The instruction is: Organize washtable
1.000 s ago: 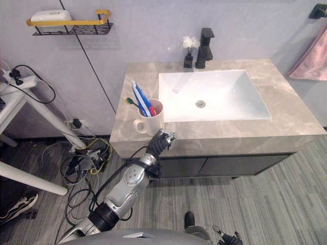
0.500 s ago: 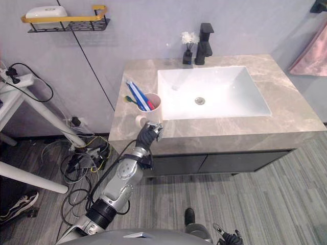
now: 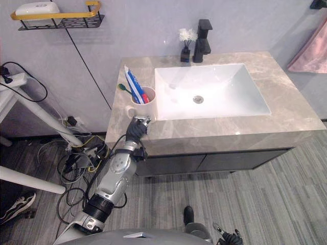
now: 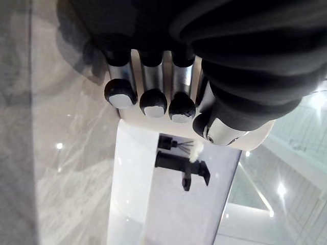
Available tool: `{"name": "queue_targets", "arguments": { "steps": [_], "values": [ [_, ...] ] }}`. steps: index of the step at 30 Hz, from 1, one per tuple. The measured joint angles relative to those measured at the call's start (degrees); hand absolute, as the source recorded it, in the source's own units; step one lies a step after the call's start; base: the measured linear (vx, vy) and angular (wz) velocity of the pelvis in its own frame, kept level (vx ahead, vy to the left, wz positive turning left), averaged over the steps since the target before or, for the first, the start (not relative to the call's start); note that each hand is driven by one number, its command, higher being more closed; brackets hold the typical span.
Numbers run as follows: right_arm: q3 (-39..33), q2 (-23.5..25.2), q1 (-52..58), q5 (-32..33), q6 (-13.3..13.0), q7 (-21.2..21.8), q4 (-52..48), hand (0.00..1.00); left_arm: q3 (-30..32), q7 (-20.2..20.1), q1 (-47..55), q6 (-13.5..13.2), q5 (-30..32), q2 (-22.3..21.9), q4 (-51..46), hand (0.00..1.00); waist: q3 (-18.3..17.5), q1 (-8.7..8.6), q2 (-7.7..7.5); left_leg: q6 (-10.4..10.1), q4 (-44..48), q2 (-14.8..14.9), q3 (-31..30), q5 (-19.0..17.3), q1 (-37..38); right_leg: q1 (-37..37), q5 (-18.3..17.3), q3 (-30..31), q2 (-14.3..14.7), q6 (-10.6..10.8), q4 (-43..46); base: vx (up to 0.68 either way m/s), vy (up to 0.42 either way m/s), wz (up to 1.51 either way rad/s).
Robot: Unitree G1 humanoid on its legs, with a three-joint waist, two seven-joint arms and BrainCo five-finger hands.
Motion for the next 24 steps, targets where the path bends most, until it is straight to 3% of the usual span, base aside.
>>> {"name": "queue_targets", "arguments": {
  "steps": [14, 24],
  "values": [
    [-1.19, 0.53, 0.98, 0.4, -0.09, 0.06, -1.91, 0.0, 12.24, 5.95, -4.13, -0.07, 4.4, -1.05, 5.38, 1.0, 0.06, 0.04, 0.11, -0.21, -0.09, 0.28, 2.79, -0.39, 0.44, -0.94, 0.44, 2.58, 0.63, -0.08, 0.0, 0.0, 0.001, -0.1],
    [-1.59, 1.03, 1.06, 0.44, -0.26, 0.99, -2.01, 0.0, 11.5, 4.44, -0.54, -0.3, 4.35, -2.16, 1.32, 1.0, 0.06, 0.11, 0.2, -0.19, -0.14, 0.34, 2.87, -0.49, 0.65, -0.85, 0.44, 2.66, 0.71, -0.09, 0.0, 0.0, 0.0, -0.02]
  ]
}}
